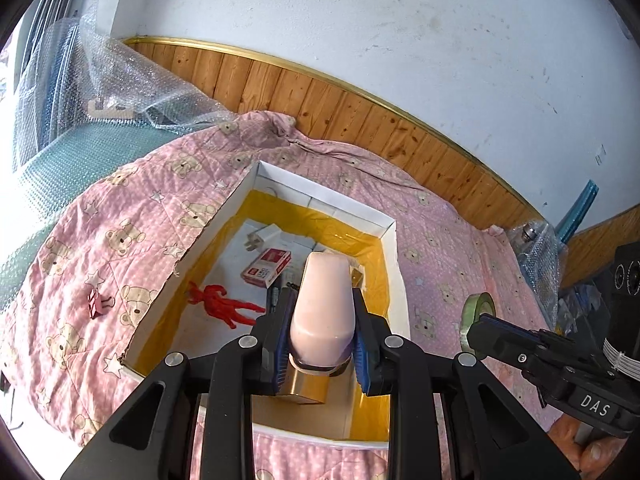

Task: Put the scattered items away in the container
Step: 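Carry the pink stapler and green tape with both grippers over the white box, then open both grippers to drop the stapler and tape into the box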

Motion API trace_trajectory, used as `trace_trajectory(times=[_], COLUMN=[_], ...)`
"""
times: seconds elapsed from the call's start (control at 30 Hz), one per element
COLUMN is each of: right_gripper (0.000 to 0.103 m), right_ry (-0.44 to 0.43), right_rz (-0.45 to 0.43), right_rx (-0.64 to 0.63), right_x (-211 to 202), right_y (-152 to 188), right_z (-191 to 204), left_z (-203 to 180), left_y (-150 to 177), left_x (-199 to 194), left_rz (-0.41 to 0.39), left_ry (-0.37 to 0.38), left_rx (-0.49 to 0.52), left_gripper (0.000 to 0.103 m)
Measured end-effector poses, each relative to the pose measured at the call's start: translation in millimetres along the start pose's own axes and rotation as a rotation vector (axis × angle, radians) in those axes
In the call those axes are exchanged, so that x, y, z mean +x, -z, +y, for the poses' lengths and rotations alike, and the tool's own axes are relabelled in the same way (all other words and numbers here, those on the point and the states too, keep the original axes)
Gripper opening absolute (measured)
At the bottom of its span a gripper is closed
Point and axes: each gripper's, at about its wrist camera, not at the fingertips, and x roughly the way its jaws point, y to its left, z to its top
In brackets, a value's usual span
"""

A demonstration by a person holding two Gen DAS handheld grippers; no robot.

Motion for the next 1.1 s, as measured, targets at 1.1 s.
trace_trajectory(times=[1.1], right_gripper=[0.046], right_ry=[-0.036], right_rz=[0.184], right_rx=[0.036], right_x=[79], right_y=[-6], right_z=[4], left_z=[47], left_y=[-3], left_x=[30], left_rz=[0.137], left_ry=[-0.044], left_rx=[-0.042], left_gripper=[0.04])
